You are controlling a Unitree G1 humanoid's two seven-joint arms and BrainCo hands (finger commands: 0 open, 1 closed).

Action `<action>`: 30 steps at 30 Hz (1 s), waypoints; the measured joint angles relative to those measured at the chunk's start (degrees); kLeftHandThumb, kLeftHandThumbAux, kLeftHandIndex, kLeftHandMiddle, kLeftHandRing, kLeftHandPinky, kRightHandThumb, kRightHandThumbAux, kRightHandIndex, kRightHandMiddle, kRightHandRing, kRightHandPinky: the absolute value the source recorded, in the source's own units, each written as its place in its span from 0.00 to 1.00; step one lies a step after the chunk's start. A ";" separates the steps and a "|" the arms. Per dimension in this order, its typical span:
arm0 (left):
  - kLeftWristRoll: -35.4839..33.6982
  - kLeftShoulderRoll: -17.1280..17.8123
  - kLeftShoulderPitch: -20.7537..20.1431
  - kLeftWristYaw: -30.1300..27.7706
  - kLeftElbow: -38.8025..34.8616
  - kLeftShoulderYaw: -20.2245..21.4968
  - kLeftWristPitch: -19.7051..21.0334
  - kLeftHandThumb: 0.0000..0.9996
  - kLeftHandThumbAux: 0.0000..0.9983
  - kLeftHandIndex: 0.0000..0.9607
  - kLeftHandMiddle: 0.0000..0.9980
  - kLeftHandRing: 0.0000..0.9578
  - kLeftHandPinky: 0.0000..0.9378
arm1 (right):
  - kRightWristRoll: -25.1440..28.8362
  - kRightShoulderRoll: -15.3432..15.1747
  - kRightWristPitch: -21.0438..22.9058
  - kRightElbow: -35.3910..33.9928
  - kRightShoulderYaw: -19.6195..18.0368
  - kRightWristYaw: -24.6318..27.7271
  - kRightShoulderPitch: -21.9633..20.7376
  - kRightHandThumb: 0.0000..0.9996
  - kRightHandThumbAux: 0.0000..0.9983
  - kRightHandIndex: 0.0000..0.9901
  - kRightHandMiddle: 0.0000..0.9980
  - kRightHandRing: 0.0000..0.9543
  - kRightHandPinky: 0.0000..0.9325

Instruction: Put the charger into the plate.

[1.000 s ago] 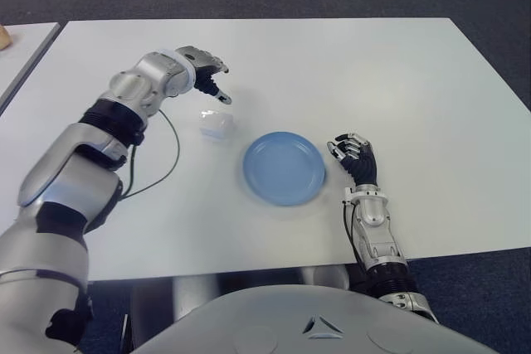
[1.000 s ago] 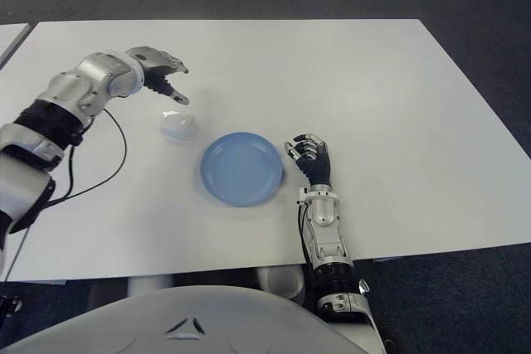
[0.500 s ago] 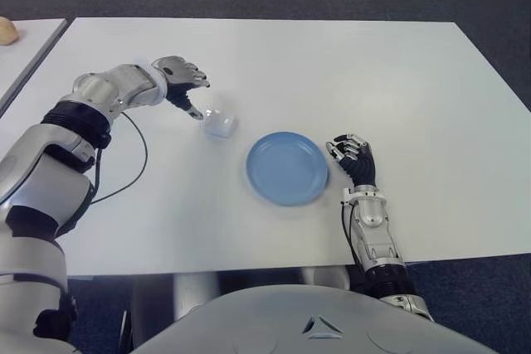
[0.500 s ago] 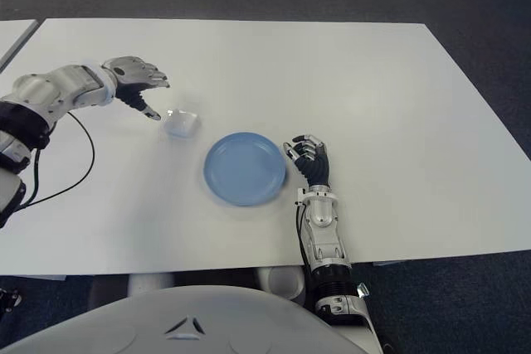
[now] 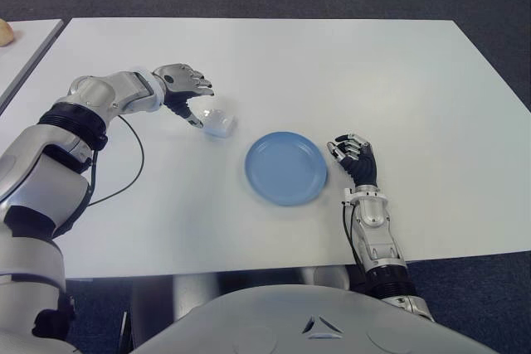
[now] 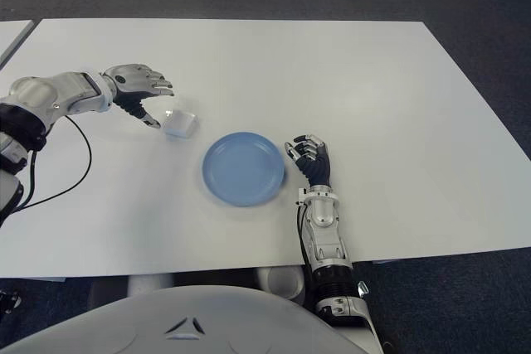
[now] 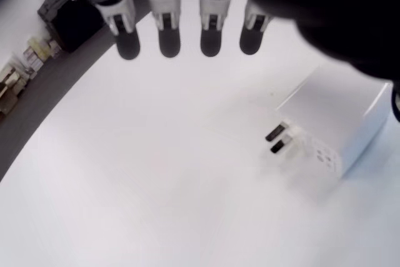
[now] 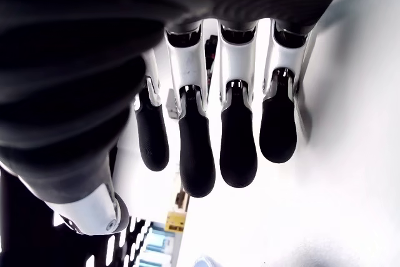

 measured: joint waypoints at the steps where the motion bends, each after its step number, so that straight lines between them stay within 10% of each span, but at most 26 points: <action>1: 0.36 0.03 0.00 0.61 0.22 -0.24 -0.34 0.48 0.23 0.00 0.00 0.00 0.00 | -0.04 0.00 0.00 0.00 -0.01 -0.02 0.00 0.70 0.73 0.43 0.63 0.67 0.68; 30: 3.81 -2.57 0.03 15.97 9.15 -4.41 -2.56 0.45 0.21 0.00 0.00 0.00 0.00 | 0.12 -0.02 -0.18 0.44 -0.07 -0.19 -0.04 0.70 0.73 0.43 0.63 0.67 0.68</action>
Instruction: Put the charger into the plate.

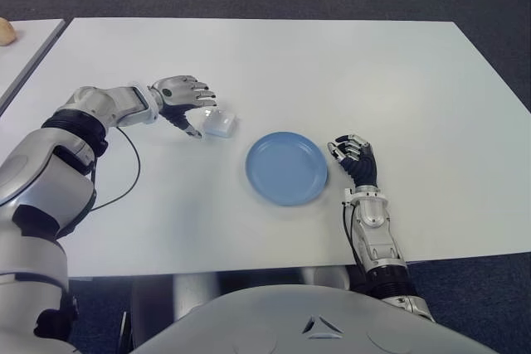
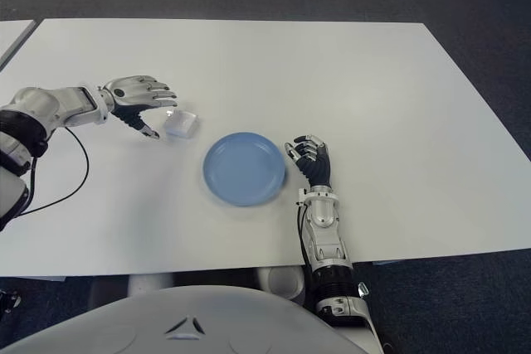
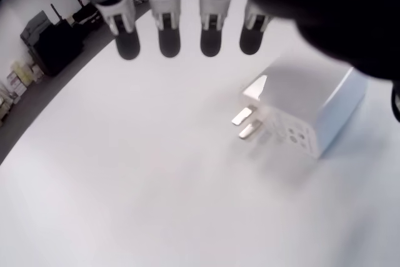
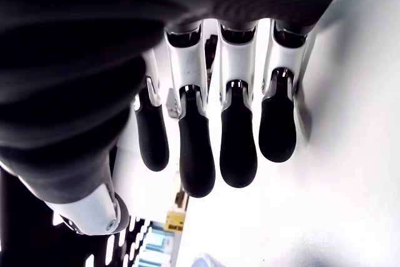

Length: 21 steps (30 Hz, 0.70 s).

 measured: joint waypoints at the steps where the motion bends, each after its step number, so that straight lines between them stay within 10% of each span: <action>1: 0.00 -0.33 0.00 0.31 0.49 -0.13 0.12 0.45 0.21 0.00 0.00 0.00 0.00 | -0.02 0.01 -0.02 0.02 0.00 -0.08 -0.01 0.70 0.73 0.43 0.63 0.67 0.68; 21: -0.98 -6.34 -0.04 4.20 8.04 -0.45 5.19 0.44 0.22 0.00 0.00 0.00 0.00 | 0.17 0.44 0.15 -0.72 0.00 -0.51 0.39 0.70 0.73 0.43 0.63 0.67 0.67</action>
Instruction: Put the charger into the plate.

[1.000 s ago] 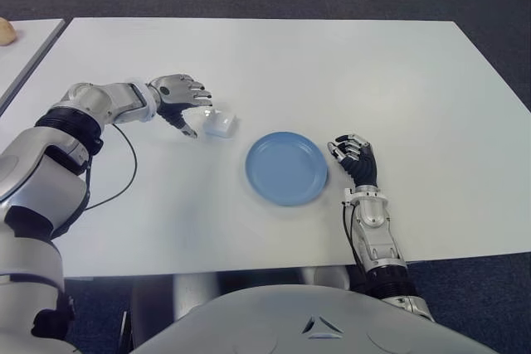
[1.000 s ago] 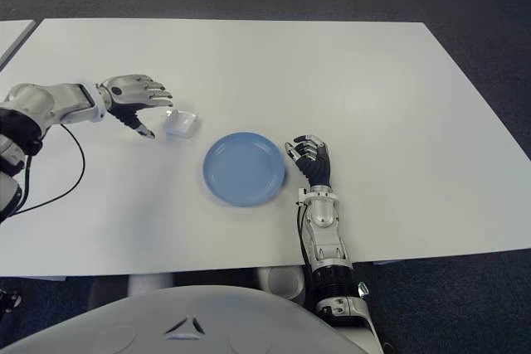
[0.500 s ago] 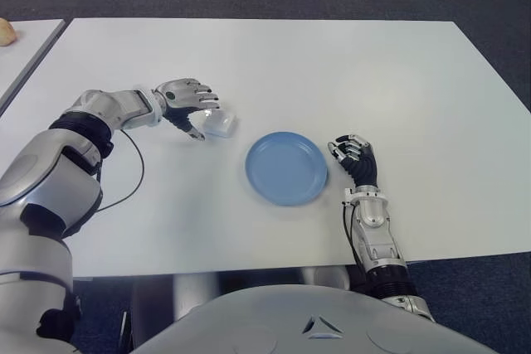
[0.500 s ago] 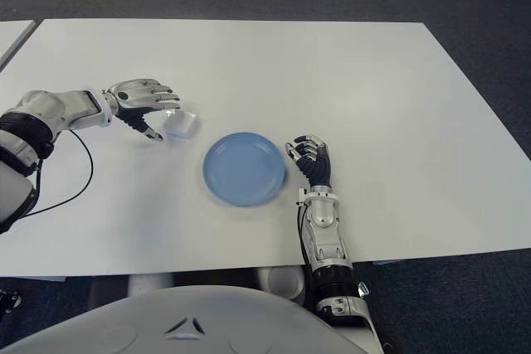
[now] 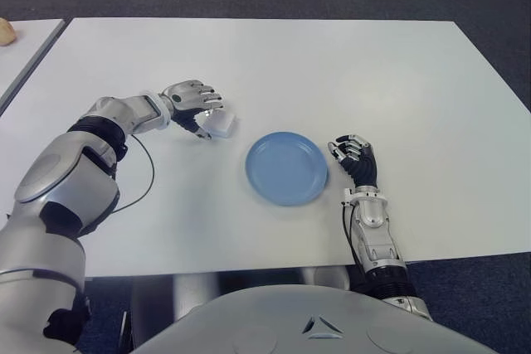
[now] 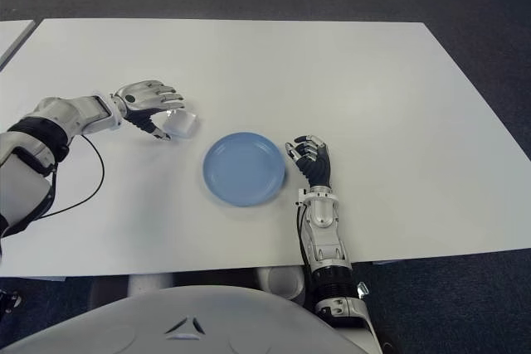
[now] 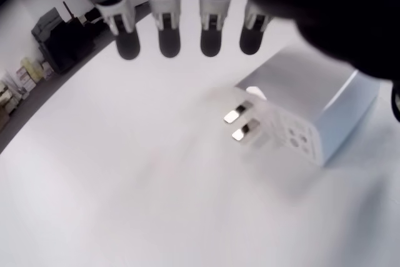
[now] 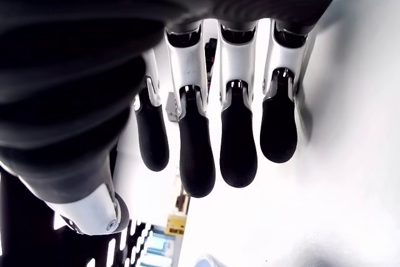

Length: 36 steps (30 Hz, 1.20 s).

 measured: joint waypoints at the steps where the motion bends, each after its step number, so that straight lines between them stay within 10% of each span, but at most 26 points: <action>1: -0.34 -0.28 -0.01 0.10 0.34 0.11 0.31 0.45 0.22 0.00 0.00 0.00 0.00 | 0.00 -0.01 0.02 -0.06 -0.02 0.01 0.03 0.70 0.73 0.43 0.63 0.67 0.67; 36: -6.96 -5.40 -1.58 -3.40 5.13 2.03 6.09 0.48 0.21 0.00 0.00 0.00 0.00 | -0.18 -0.16 2.01 -2.39 -0.14 0.00 1.39 0.70 0.73 0.43 0.63 0.67 0.68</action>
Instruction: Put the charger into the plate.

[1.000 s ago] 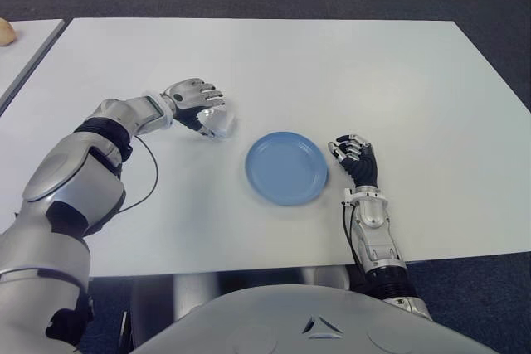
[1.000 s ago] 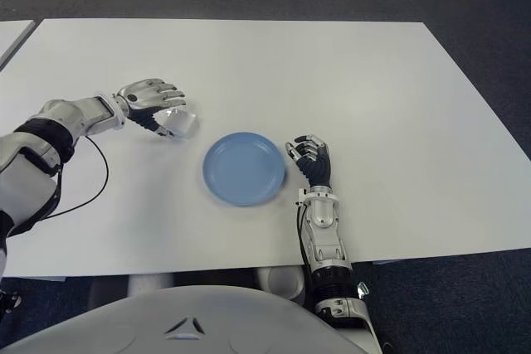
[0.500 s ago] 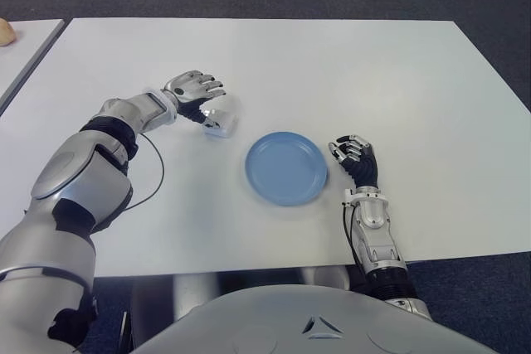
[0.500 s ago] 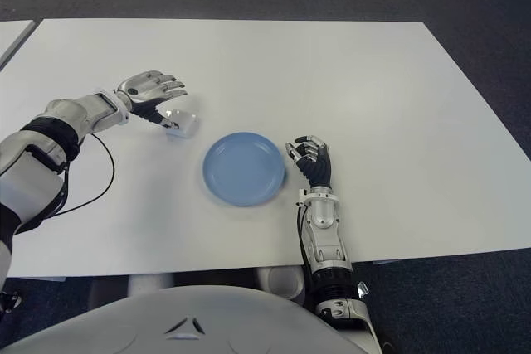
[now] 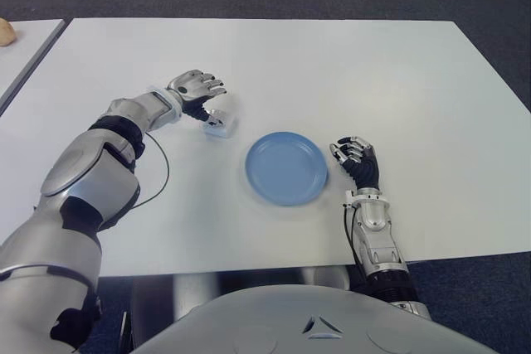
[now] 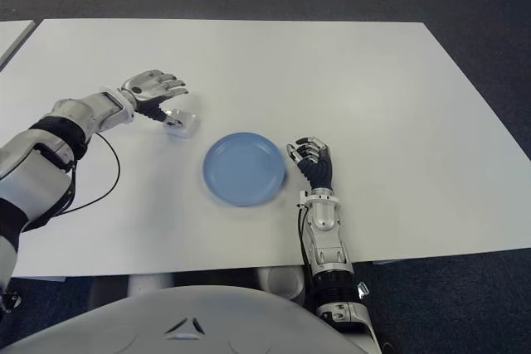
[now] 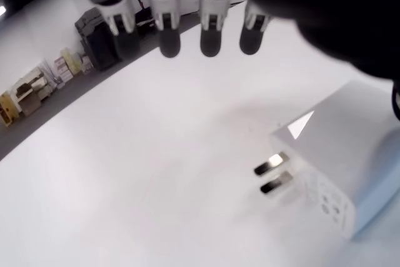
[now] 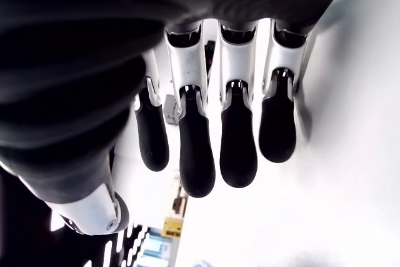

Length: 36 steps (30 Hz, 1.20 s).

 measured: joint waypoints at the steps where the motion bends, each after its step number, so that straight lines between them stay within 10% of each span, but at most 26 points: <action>1: -0.12 -0.06 0.00 -0.17 0.04 0.00 0.07 0.49 0.22 0.00 0.00 0.00 0.00 | -0.02 -0.01 0.10 -0.07 -0.01 -0.07 0.00 0.70 0.73 0.43 0.63 0.67 0.68; 36: 2.84 0.26 -3.64 -4.51 1.06 -8.97 -1.85 0.43 0.24 0.00 0.00 0.00 0.00 | -0.11 -0.22 2.48 -3.43 0.00 -0.15 0.93 0.70 0.73 0.43 0.63 0.66 0.66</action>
